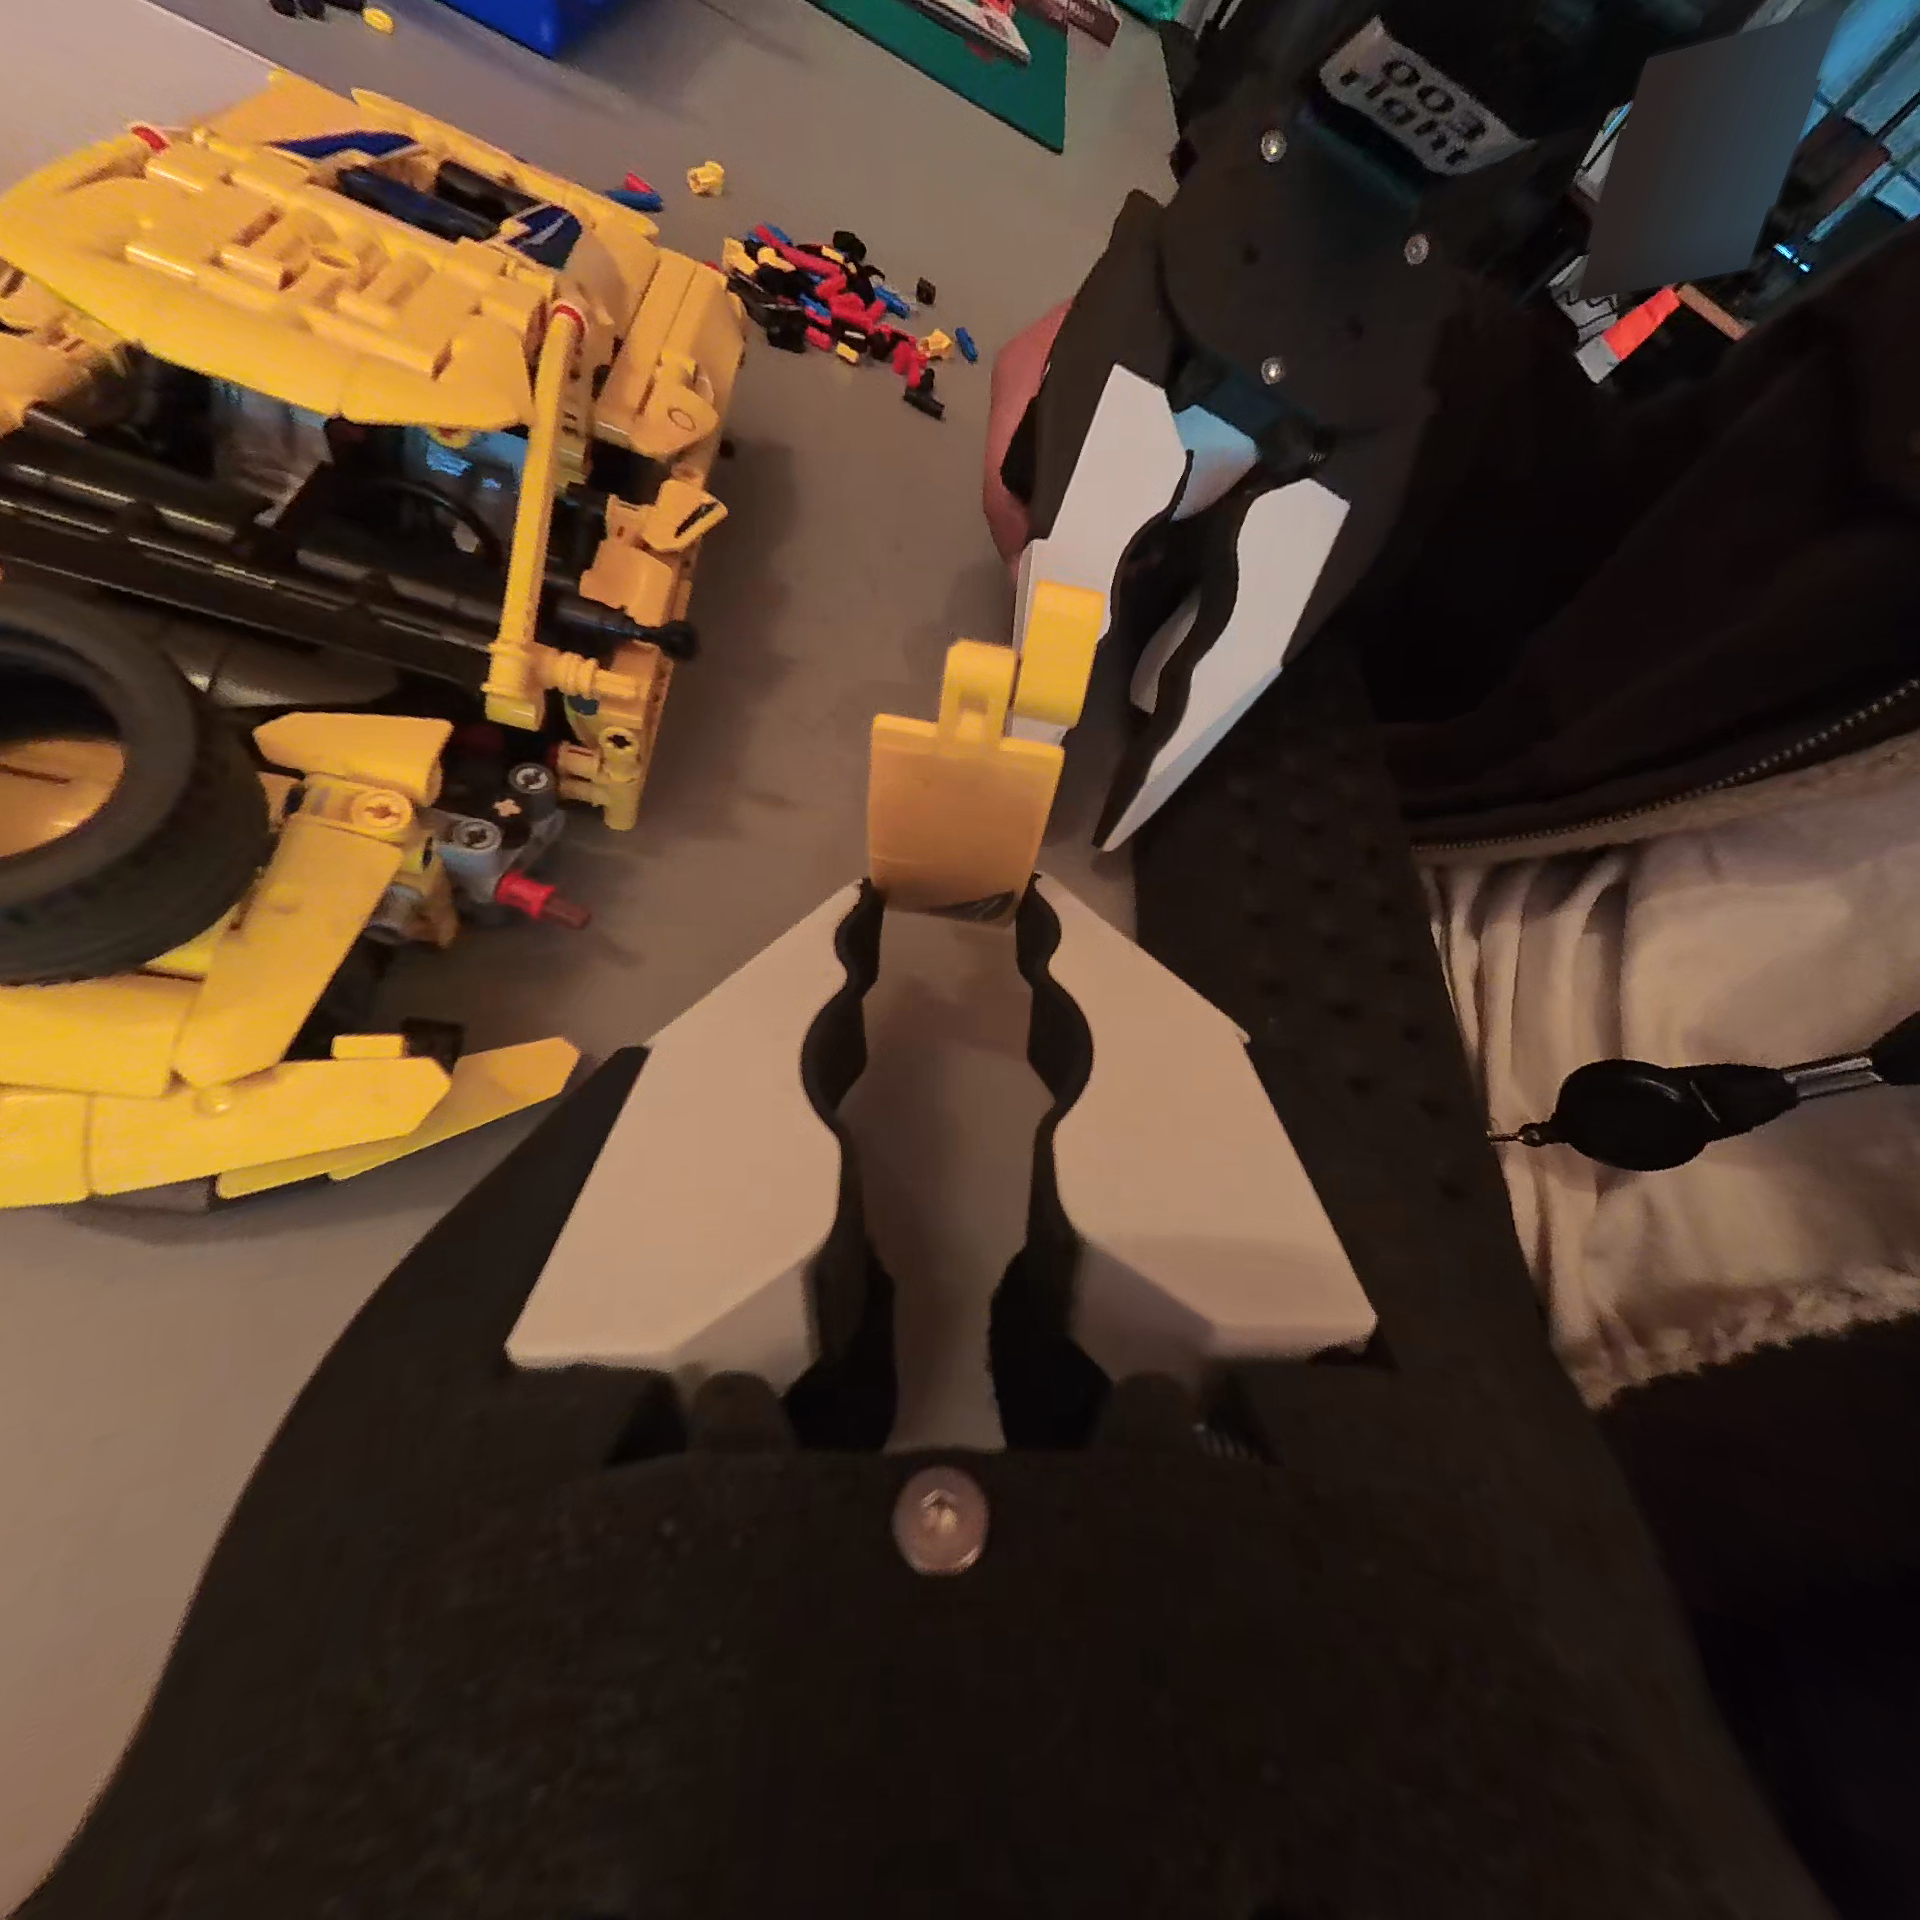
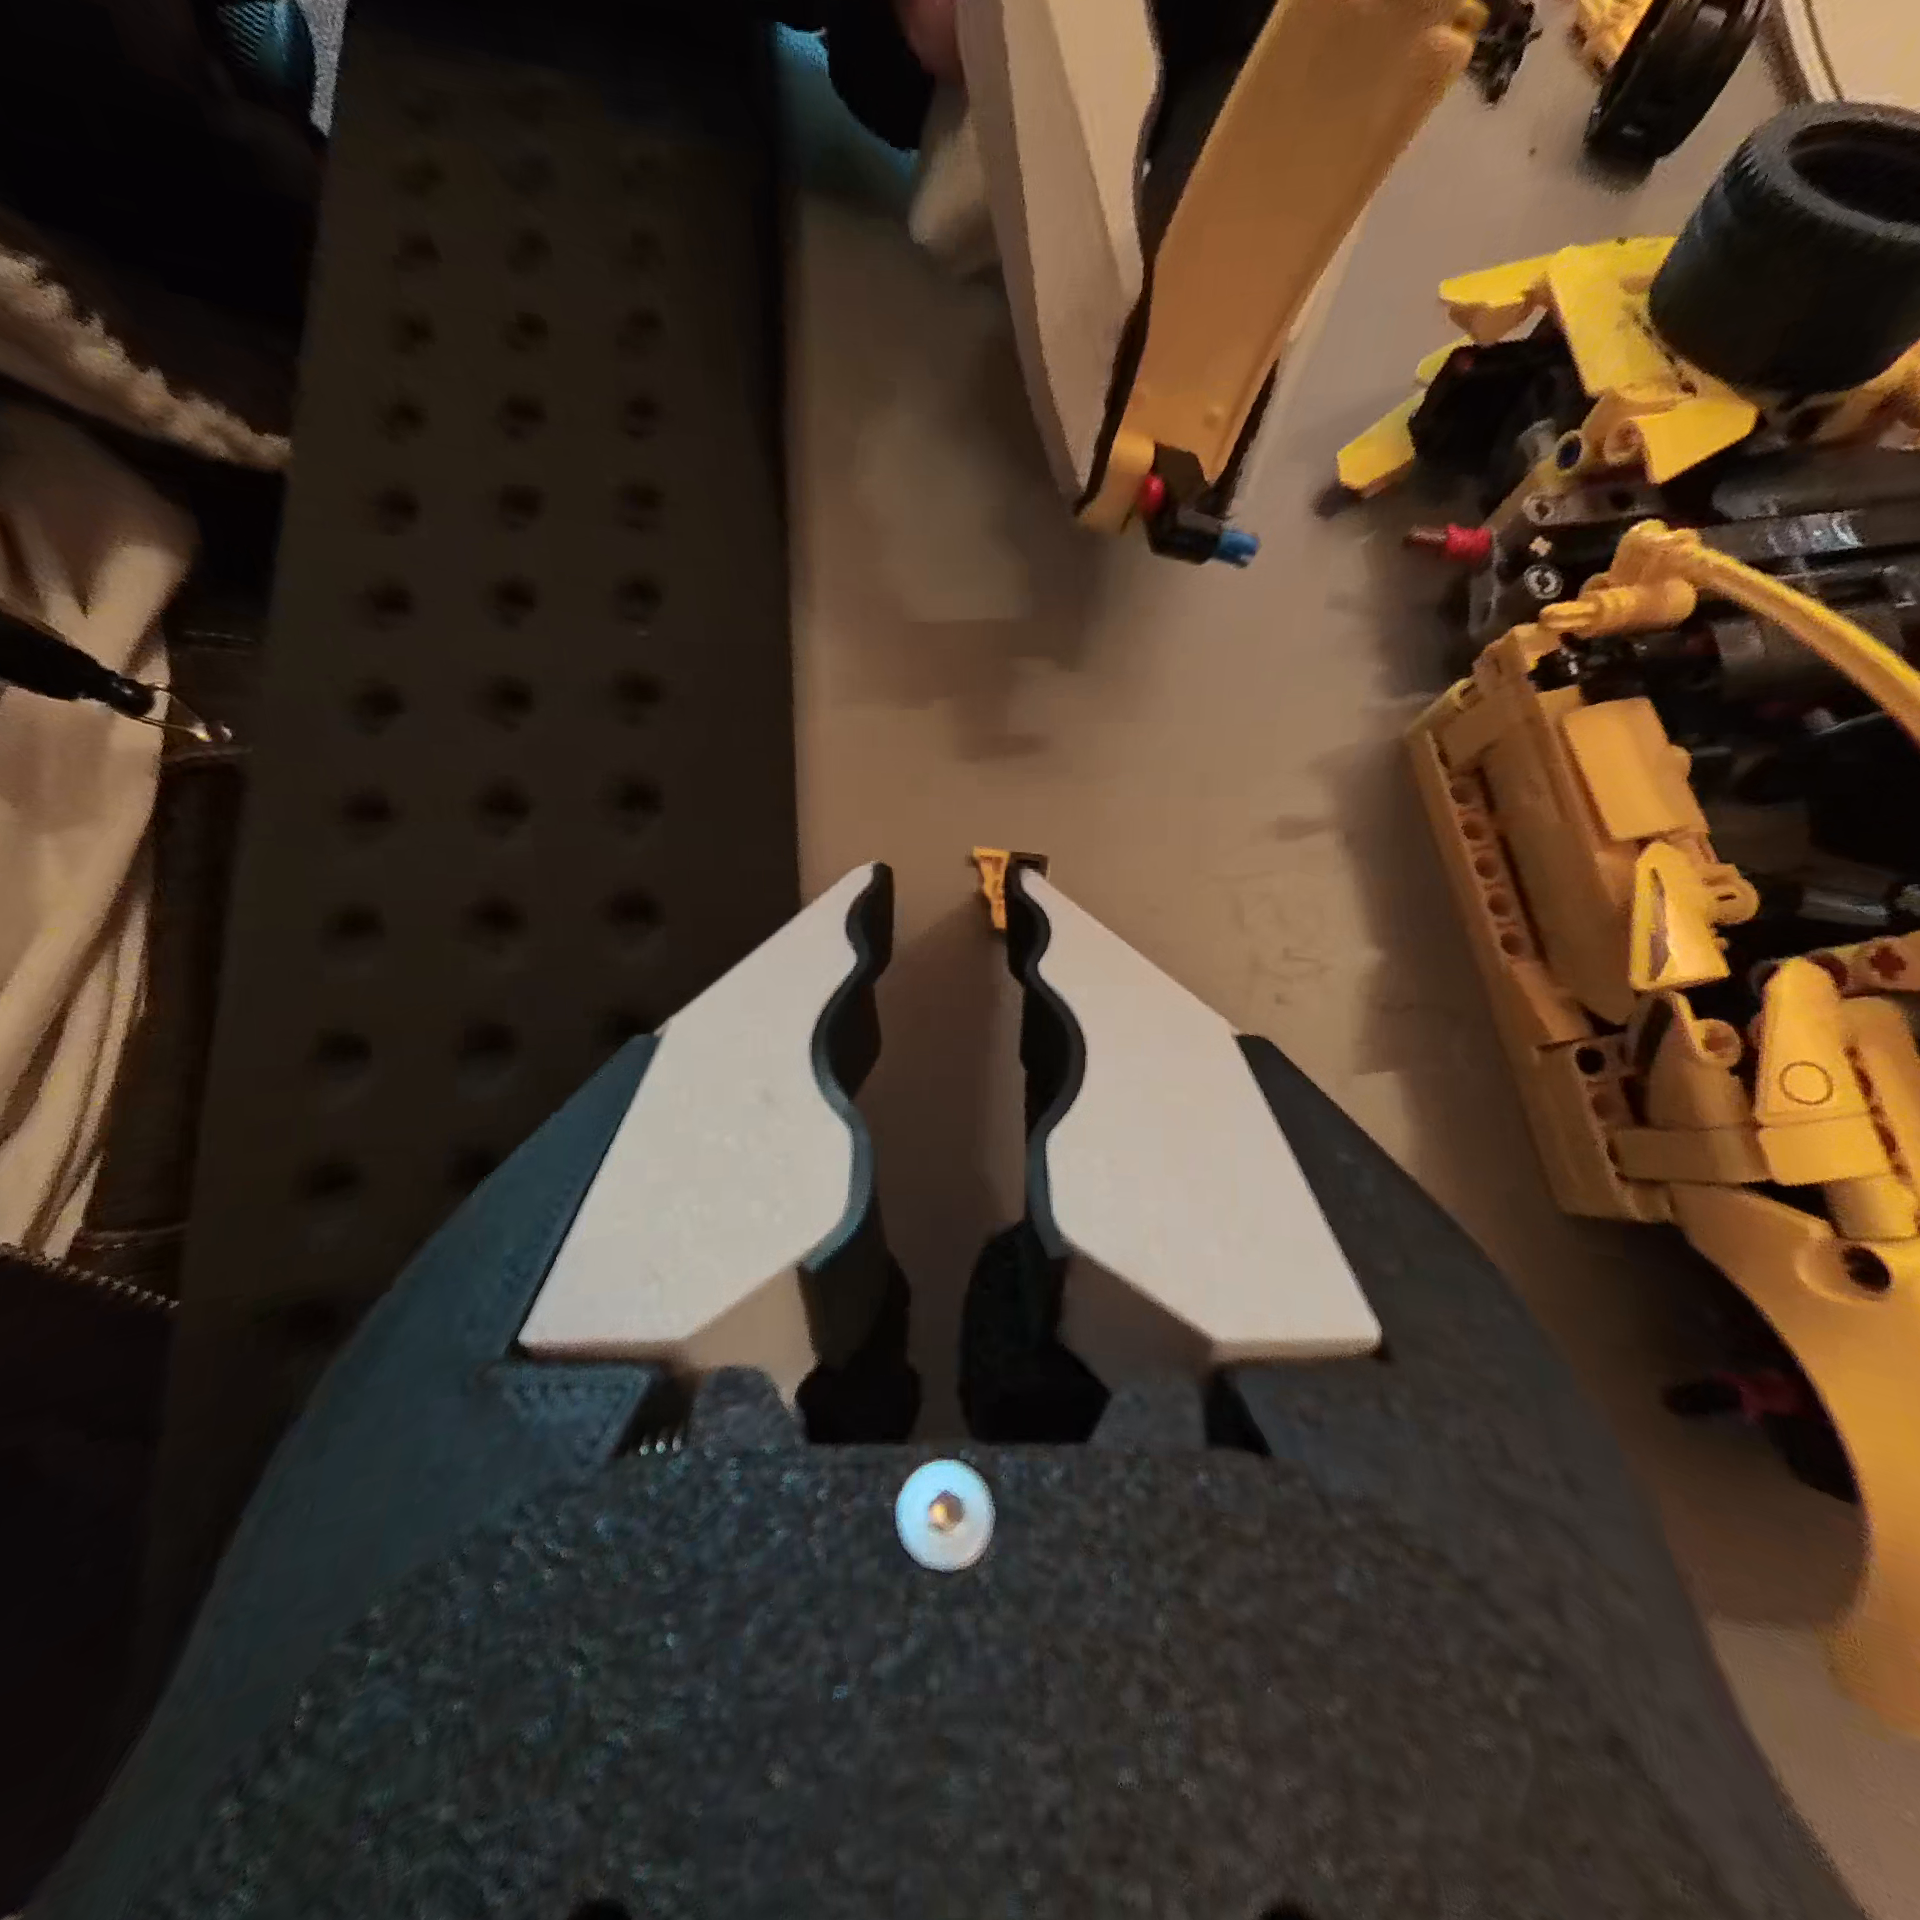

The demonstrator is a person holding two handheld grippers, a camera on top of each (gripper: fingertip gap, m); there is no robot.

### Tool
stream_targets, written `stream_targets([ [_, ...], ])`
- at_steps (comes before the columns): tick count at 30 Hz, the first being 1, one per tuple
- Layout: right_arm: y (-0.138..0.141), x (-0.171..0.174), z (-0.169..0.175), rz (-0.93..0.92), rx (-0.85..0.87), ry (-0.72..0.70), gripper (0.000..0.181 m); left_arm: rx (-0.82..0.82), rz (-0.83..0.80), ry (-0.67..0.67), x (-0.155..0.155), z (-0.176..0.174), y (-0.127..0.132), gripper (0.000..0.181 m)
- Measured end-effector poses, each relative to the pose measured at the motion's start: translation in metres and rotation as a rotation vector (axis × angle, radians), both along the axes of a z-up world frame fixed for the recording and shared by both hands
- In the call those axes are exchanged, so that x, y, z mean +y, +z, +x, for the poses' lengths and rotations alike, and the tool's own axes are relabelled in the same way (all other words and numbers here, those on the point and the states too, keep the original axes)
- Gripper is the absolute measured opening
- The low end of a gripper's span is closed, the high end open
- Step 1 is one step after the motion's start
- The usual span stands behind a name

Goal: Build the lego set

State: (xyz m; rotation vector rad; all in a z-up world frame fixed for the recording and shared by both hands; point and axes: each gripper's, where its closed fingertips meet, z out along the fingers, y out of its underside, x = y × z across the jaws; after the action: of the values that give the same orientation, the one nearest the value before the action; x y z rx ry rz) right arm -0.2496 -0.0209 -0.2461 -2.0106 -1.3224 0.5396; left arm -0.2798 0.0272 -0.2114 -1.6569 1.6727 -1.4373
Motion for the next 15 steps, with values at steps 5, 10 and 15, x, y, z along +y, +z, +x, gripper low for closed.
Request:
stream_targets([
  [5,-0.004,0.004,0.002,0.012,-0.017,0.001,0.023,-0.021,-0.008,-0.013,-0.003,0.0,0.005,0.026],
  [10,-0.005,0.009,0.006,-0.013,-0.002,-0.015,0.024,-0.005,-0.008,-0.024,-0.006,-0.001,0.002,0.026],
  [15,-0.01,0.01,0.008,-0.028,-0.021,-0.013,0.022,0.009,0.002,-0.03,-0.008,0.0,-0.002,0.026],
])
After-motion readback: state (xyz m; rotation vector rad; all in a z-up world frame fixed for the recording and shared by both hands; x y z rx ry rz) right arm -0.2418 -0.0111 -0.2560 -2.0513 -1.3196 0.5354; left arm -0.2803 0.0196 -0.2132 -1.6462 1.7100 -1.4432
